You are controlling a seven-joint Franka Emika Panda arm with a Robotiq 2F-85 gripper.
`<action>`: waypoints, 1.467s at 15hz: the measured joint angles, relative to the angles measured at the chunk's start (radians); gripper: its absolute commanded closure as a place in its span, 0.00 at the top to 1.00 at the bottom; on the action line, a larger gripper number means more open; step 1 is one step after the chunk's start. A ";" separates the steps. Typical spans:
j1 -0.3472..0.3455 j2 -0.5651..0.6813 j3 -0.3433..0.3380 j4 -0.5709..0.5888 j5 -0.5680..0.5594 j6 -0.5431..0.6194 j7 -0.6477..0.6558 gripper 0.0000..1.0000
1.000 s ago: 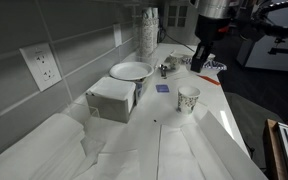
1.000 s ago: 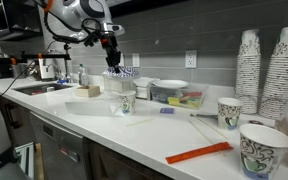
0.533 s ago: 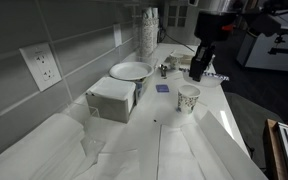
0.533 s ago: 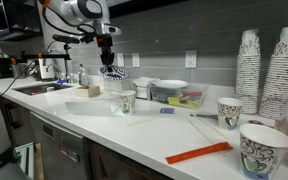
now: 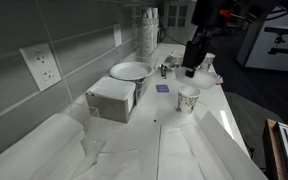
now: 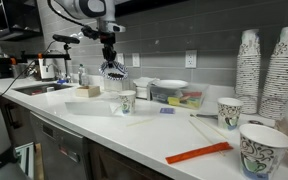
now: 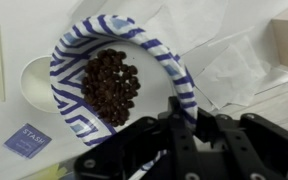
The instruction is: Place the coffee beans from the bowl in the coffee cup on the left.
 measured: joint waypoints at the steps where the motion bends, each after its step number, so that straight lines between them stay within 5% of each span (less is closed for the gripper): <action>1: 0.000 0.000 -0.013 -0.002 0.023 0.001 -0.022 0.02; 22: -0.006 -0.025 -0.136 -0.025 0.237 0.000 -0.213 0.02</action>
